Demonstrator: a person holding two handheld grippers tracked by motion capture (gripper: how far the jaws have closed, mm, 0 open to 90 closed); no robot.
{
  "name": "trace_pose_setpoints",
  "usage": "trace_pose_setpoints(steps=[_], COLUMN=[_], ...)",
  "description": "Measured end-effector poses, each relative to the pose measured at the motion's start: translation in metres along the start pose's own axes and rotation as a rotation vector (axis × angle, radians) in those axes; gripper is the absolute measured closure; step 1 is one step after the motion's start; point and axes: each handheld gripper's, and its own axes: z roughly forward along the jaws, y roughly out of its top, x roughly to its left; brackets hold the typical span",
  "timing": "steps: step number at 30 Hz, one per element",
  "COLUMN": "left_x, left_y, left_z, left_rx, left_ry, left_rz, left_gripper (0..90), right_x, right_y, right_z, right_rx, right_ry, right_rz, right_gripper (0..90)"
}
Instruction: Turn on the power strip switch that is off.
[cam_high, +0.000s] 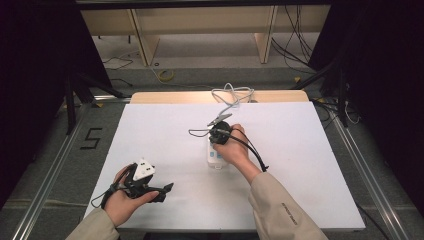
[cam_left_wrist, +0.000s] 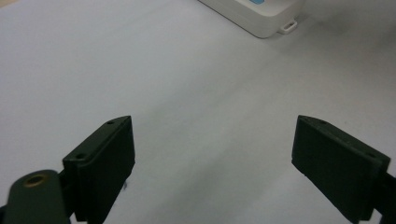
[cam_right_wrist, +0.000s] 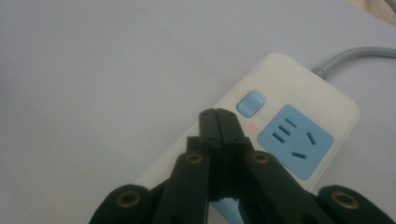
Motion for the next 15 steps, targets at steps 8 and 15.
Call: trace_pose_setpoints(steps=[8, 15], left_x=[-0.0003, -0.0008], left_y=[0.0003, 0.0002], left_z=[-0.0001, 0.0001], left_rx=[-0.001, 0.000], left_ry=[0.000, -0.001], left_rz=[0.000, -0.003], left_gripper=[13.0, 12.9], right_x=[0.0013, 0.0021], right_y=[0.0012, 0.0029], right_z=[0.0005, 0.0016], right_rx=[0.014, 0.027], right_ry=[-0.006, -0.013], right_rz=[-0.009, -0.015], right_gripper=[90.0, 90.0])
